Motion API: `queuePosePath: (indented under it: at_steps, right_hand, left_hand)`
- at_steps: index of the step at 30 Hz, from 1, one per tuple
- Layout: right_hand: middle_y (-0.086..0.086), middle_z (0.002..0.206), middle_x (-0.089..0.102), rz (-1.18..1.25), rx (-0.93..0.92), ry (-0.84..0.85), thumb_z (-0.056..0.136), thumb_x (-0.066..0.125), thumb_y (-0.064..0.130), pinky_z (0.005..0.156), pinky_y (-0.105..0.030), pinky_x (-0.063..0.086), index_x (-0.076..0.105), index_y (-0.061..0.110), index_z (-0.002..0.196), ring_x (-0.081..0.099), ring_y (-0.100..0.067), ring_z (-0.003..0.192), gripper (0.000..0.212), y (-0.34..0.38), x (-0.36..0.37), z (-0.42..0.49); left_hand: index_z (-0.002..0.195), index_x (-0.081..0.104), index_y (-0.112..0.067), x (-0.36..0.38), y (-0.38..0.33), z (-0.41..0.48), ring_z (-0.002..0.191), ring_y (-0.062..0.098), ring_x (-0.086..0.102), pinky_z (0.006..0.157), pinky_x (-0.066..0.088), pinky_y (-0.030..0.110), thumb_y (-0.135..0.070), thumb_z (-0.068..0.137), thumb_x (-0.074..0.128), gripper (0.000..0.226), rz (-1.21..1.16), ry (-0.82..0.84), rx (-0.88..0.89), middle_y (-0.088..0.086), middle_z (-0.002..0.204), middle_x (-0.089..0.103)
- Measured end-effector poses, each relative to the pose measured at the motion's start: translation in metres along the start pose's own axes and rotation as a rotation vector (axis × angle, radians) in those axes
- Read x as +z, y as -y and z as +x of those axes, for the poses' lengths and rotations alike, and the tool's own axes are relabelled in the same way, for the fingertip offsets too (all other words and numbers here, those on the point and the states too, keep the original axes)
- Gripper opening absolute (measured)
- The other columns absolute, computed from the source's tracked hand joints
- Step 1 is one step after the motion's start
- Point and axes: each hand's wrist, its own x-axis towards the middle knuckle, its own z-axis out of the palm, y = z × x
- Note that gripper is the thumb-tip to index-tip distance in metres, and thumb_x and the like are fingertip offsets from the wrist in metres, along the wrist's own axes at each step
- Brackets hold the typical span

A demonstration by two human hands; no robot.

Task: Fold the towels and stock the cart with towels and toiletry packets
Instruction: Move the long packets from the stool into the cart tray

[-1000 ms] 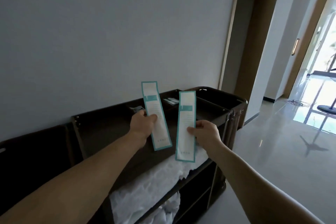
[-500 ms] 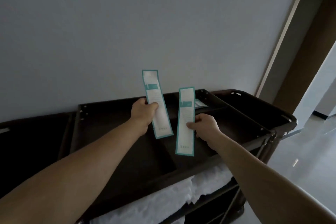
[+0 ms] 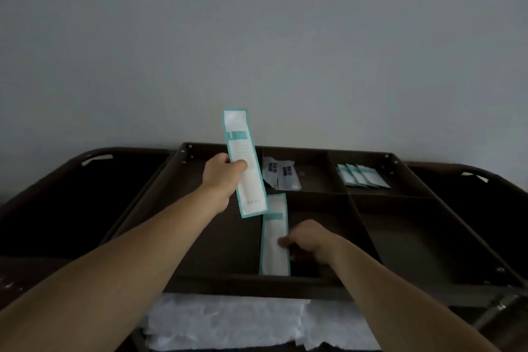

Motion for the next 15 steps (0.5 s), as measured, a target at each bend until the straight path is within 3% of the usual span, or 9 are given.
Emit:
queuePosePath:
  at_steps: [3,6,9,12,15]
  right_hand:
    - [-0.007,0.065,0.074,-0.061,0.015,0.024,0.083,0.078,0.006,0.049,-0.026,0.054,0.069,0.001,0.09,0.07,-0.018,0.051,0.013,0.0,0.003,0.007]
    - [-0.009,0.081,0.075,-0.168,0.024,0.009,0.082,0.08,0.017,0.053,-0.029,0.057,0.067,0.006,0.094,0.073,-0.02,0.06,0.02,0.003,0.003,0.007]
    - [-0.005,0.083,0.073,-0.54,-0.038,-0.055,0.083,0.078,0.036,0.053,-0.029,0.055,0.063,0.015,0.089,0.072,-0.016,0.06,0.026,0.008,0.005,0.002]
    - [0.0,0.082,0.074,-0.738,-0.071,-0.088,0.081,0.073,0.047,0.069,-0.033,0.06,0.065,0.017,0.095,0.073,-0.016,0.07,0.035,0.011,0.008,-0.001]
    - [0.005,0.081,0.063,-0.798,-0.052,-0.137,0.078,0.074,0.053,0.057,-0.029,0.049,0.055,0.022,0.084,0.064,-0.011,0.071,0.036,0.017,0.006,-0.009]
  left_hand:
    - [0.087,0.062,-0.012,-0.008,0.003,-0.003,0.076,0.01,0.065,0.047,0.044,0.016,-0.014,0.089,0.064,0.004,0.012,-0.043,-0.016,-0.004,0.087,0.067]
    - [0.091,0.063,-0.012,-0.012,0.0,-0.004,0.081,0.011,0.067,0.053,0.046,0.019,-0.015,0.091,0.063,0.004,0.018,-0.01,-0.022,-0.005,0.091,0.068]
    - [0.094,0.063,-0.012,-0.01,0.001,-0.003,0.083,0.011,0.066,0.056,0.048,0.02,-0.017,0.093,0.062,0.005,0.044,0.036,-0.019,-0.006,0.094,0.067]
    - [0.095,0.064,-0.009,-0.006,0.005,0.002,0.086,0.013,0.067,0.06,0.049,0.022,-0.017,0.094,0.061,0.009,0.036,0.079,-0.045,-0.003,0.097,0.069]
    - [0.095,0.066,-0.009,0.001,0.012,0.005,0.086,0.013,0.067,0.059,0.048,0.02,-0.017,0.094,0.06,0.01,0.023,0.133,-0.073,-0.004,0.096,0.069]
